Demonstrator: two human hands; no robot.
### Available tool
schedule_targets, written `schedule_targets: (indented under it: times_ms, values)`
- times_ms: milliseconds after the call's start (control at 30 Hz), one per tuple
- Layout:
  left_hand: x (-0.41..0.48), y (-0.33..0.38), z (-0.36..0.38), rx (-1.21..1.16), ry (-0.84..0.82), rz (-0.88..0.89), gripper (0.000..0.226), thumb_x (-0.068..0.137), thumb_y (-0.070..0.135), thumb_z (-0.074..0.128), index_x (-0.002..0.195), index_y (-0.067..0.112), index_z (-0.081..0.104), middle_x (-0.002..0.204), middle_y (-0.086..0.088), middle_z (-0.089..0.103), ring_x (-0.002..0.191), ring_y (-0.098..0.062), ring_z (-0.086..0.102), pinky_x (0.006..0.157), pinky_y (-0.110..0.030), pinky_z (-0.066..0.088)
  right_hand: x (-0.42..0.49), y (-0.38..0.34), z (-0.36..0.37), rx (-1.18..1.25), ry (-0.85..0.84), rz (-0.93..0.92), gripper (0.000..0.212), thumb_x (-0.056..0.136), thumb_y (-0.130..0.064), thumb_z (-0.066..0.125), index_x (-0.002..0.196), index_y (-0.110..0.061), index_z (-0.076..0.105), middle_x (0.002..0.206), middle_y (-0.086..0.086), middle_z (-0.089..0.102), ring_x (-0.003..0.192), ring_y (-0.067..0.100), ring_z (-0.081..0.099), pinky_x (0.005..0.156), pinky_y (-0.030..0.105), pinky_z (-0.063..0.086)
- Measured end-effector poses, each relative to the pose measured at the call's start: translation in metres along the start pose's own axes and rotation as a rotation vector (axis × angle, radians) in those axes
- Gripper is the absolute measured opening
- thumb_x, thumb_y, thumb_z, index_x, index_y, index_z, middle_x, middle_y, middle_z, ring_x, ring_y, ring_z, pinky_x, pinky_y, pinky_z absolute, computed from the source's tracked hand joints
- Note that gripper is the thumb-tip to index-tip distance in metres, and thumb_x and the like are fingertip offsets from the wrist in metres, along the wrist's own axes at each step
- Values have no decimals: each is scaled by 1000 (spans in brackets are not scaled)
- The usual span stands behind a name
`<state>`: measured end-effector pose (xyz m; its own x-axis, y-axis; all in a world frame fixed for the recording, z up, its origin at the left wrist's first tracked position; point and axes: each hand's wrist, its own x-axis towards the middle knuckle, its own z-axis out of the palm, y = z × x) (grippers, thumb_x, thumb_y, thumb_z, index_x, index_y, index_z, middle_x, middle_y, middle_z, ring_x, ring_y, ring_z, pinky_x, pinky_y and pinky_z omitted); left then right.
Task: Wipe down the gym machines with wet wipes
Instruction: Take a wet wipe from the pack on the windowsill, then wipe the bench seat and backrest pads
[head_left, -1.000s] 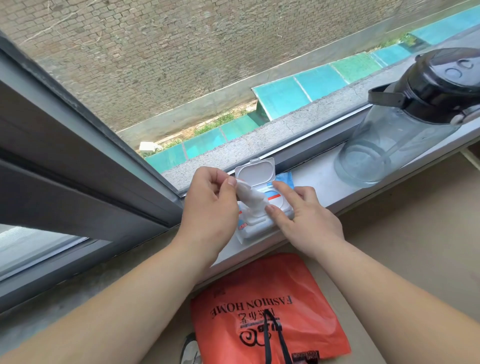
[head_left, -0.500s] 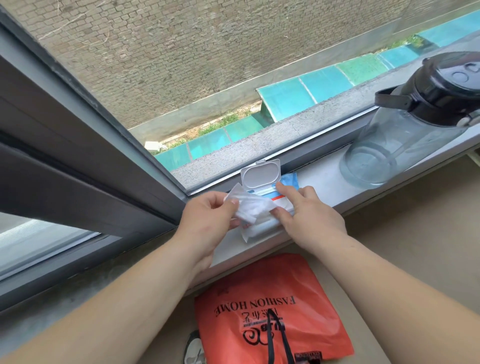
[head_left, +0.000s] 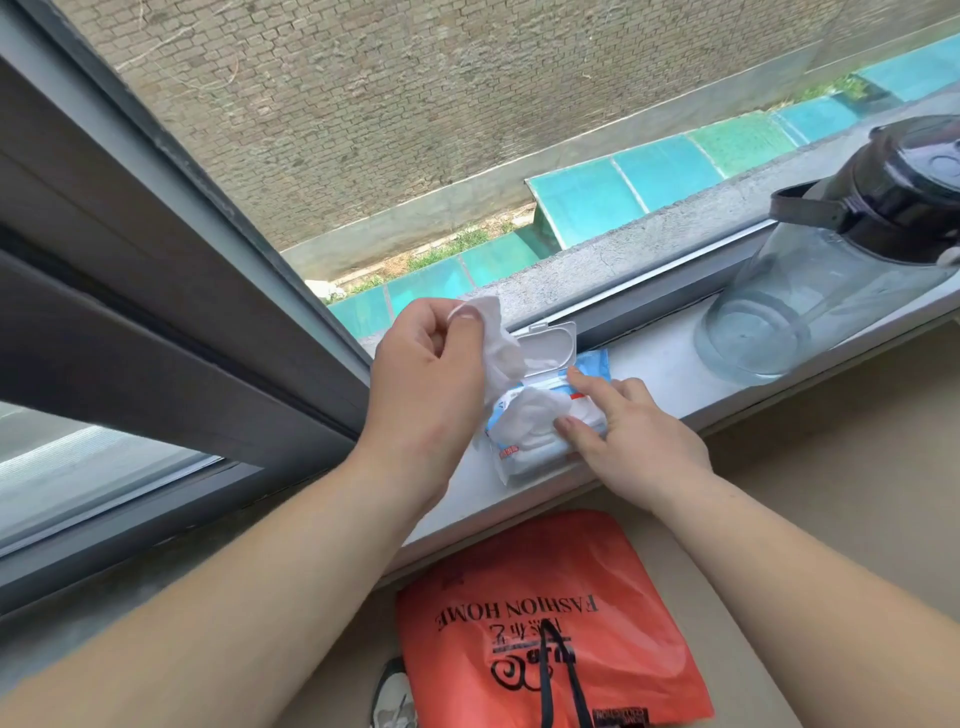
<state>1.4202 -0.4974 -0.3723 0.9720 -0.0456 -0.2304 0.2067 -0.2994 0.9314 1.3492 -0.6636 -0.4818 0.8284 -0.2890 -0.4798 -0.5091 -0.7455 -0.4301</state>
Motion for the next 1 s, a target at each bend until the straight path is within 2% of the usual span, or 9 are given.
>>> schedule_targets:
  times_ms: [167,233,367,433,500,667,800,900,1000]
  values:
    - [-30,12,-13,-189,21,-150,17,102,29,59,91,19,66,79,0,65,72,-13,60,66,-32,54,-7,4,-6,188,-124,-21,66,100,-53,54,156,-57,20,166,-4,15,152,13,29,115,29,31]
    - [-42,21,-20,-246,-51,-251,17,101,28,62,88,19,69,78,0,67,74,-15,63,70,-31,55,-23,0,-12,367,-49,-47,69,100,-35,62,157,-51,27,166,-1,12,154,9,20,112,19,20]
    - [-74,52,-30,-167,-264,-229,19,103,24,59,87,21,69,89,-9,71,84,-23,63,80,-40,47,-83,-34,-54,674,225,-57,34,96,-22,67,124,-42,67,143,-7,53,120,-13,48,107,19,37]
    - [-96,80,-36,-152,-344,-218,17,105,20,54,98,12,68,88,-6,73,79,-17,66,69,-32,53,-128,-56,-88,991,110,-22,14,99,-31,66,98,-29,80,113,-6,75,106,0,64,101,27,48]
    - [-122,113,-45,-146,-417,-193,19,106,16,51,103,5,67,85,-5,75,73,-13,68,65,-27,56,-178,-74,-124,1166,62,-46,30,97,-48,63,97,-25,82,102,-4,79,101,13,71,99,35,52]
    - [-192,183,-72,-240,-539,-237,14,105,15,55,105,11,68,89,-12,74,77,-20,68,72,-34,53,-306,-97,-180,1071,226,-62,10,91,-27,79,91,-17,78,88,-2,77,77,9,66,76,26,52]
    - [-249,216,-95,-347,-725,-281,22,85,34,74,100,19,72,103,-21,71,94,-32,64,90,-49,49,-402,-117,-193,986,362,7,22,94,-29,75,81,-12,69,57,-10,51,53,5,41,55,19,36]
    - [-292,225,-112,-189,-972,-143,41,77,45,83,105,17,70,96,-16,72,87,-27,67,81,-43,52,-466,-132,-187,956,496,61,31,95,-36,70,72,-16,63,52,-17,48,51,3,39,55,20,33]
    - [-333,230,-128,-91,-1191,-91,31,82,26,86,105,11,70,100,-23,74,85,-24,69,74,-37,54,-527,-137,-176,992,617,134,32,88,-50,65,74,-21,64,62,-5,58,61,9,48,61,31,41]
